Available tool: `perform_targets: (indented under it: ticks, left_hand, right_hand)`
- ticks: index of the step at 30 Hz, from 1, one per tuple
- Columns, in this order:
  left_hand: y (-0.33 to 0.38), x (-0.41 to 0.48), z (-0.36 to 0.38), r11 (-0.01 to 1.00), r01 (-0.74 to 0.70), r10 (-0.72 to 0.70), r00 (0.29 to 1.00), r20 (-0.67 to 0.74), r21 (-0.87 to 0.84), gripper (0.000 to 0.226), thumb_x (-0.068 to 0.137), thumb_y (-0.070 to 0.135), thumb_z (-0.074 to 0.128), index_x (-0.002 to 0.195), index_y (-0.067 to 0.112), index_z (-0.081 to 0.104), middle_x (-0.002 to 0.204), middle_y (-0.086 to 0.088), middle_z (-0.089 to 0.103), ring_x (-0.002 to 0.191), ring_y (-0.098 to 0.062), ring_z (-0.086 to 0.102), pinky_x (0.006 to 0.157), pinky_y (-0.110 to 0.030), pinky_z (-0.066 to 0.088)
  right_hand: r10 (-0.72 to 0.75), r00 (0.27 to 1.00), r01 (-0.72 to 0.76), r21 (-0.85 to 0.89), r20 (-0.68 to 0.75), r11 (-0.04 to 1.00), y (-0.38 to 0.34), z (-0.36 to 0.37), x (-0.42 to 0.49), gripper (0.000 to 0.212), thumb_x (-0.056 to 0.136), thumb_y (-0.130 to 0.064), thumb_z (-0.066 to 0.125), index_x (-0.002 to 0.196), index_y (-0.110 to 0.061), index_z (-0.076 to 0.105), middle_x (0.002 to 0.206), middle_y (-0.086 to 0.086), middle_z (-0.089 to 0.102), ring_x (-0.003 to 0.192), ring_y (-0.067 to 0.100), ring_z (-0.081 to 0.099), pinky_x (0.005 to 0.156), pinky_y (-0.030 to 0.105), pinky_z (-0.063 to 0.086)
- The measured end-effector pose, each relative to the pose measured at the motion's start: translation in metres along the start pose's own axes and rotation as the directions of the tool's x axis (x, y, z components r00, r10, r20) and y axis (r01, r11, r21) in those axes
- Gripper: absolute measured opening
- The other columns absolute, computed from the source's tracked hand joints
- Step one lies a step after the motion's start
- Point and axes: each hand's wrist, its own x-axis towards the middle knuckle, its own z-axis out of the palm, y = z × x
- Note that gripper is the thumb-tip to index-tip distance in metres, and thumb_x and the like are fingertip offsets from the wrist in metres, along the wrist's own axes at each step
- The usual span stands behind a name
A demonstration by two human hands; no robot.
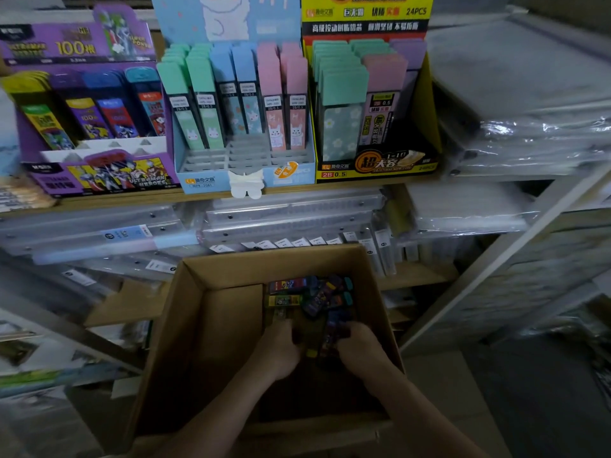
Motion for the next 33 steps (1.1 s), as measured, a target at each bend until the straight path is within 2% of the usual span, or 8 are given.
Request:
perform_targets:
  ticks: [3, 7, 10, 14, 17, 23, 27, 33]
  left_hand:
    - [0.003, 0.004, -0.003, 0.998, 0.009, -0.011, 0.999, -0.037, -0.069, 0.031, 0.096, 0.025, 0.067, 0.127, 0.025, 0.063, 0.118, 0.006, 0.065, 0.102, -0.011, 0.062, 0.080, -0.025, 0.053]
    - [0.007, 0.007, -0.002, 0.985, -0.019, 0.028, 0.998, 0.052, -0.169, 0.035, 0.095, 0.026, 0.071, 0.129, 0.019, 0.067, 0.122, 0.001, 0.071, 0.108, -0.015, 0.067, 0.094, -0.033, 0.056]
    - [0.007, 0.008, 0.001, 0.973, 0.022, 0.003, 0.994, 0.106, -0.230, 0.034, 0.094, 0.023, 0.072, 0.127, 0.018, 0.068, 0.121, -0.001, 0.072, 0.106, -0.014, 0.069, 0.092, -0.031, 0.057]
    - [0.003, 0.009, 0.003, 0.955, 0.141, -0.117, 0.987, 0.107, -0.261, 0.034, 0.094, 0.021, 0.071, 0.126, 0.018, 0.063, 0.116, 0.000, 0.068, 0.104, -0.014, 0.065, 0.083, -0.026, 0.055]
    - [0.000, 0.010, 0.005, 0.938, 0.176, -0.153, 0.983, 0.100, -0.298, 0.033, 0.092, 0.020, 0.074, 0.122, 0.019, 0.063, 0.111, 0.001, 0.068, 0.103, -0.016, 0.065, 0.091, -0.034, 0.058]
    - [0.001, 0.013, 0.004, 0.911, 0.235, -0.218, 0.972, 0.088, -0.339, 0.038, 0.087, 0.018, 0.079, 0.120, 0.018, 0.061, 0.110, -0.003, 0.068, 0.099, -0.017, 0.064, 0.078, -0.029, 0.054]
    - [0.000, 0.012, 0.005, 0.902, 0.247, -0.225, 0.969, 0.102, -0.355, 0.035, 0.085, 0.015, 0.080, 0.114, 0.021, 0.061, 0.108, -0.002, 0.067, 0.098, -0.017, 0.063, 0.077, -0.029, 0.052]
    - [0.000, 0.008, 0.006, 0.906, 0.248, -0.206, 0.966, 0.155, -0.342, 0.030, 0.085, 0.015, 0.080, 0.113, 0.018, 0.069, 0.106, -0.003, 0.073, 0.098, -0.017, 0.069, 0.078, -0.027, 0.055]
  right_hand:
    - [0.033, 0.999, -0.032, 0.024, -0.042, 0.999, -0.005, 0.002, 0.001, 0.018, 0.097, -0.004, 0.045, 0.109, -0.017, 0.045, 0.091, -0.001, 0.050, 0.080, 0.013, 0.051, 0.059, 0.025, 0.041]
    - [0.095, 0.995, -0.092, 0.082, -0.037, 0.992, -0.014, 0.006, 0.002, 0.013, 0.100, -0.004, 0.044, 0.092, -0.014, 0.047, 0.081, 0.001, 0.049, 0.068, 0.012, 0.047, 0.044, 0.020, 0.034]
    - [0.143, 0.989, -0.136, 0.128, -0.042, 0.982, -0.015, 0.010, 0.006, 0.010, 0.099, -0.004, 0.043, 0.106, -0.009, 0.048, 0.084, 0.004, 0.049, 0.071, 0.016, 0.048, 0.052, 0.026, 0.036]
    - [0.177, 0.982, -0.162, 0.184, -0.071, 0.970, -0.011, 0.015, 0.012, 0.028, 0.100, -0.006, 0.042, 0.128, -0.005, 0.049, 0.103, 0.011, 0.057, 0.088, 0.025, 0.054, 0.074, 0.031, 0.047]
    - [0.166, 0.981, -0.149, 0.166, -0.096, 0.975, -0.009, 0.016, 0.015, 0.033, 0.100, -0.009, 0.045, 0.132, -0.005, 0.052, 0.118, 0.016, 0.059, 0.101, 0.031, 0.058, 0.087, 0.037, 0.052]
    - [0.132, 0.987, -0.116, 0.156, -0.096, 0.981, -0.005, 0.016, 0.014, 0.029, 0.094, -0.012, 0.061, 0.122, -0.006, 0.059, 0.115, 0.015, 0.063, 0.103, 0.030, 0.061, 0.082, 0.036, 0.053]
    - [0.112, 0.989, -0.100, 0.121, -0.095, 0.988, -0.006, 0.019, 0.010, 0.029, 0.092, -0.018, 0.068, 0.117, -0.007, 0.060, 0.099, 0.009, 0.064, 0.094, 0.024, 0.061, 0.068, 0.027, 0.051]
    - [0.145, 0.987, -0.138, 0.096, -0.070, 0.986, -0.002, 0.023, 0.010, 0.029, 0.089, -0.011, 0.069, 0.114, -0.007, 0.057, 0.115, 0.018, 0.063, 0.103, 0.030, 0.063, 0.086, 0.038, 0.057]
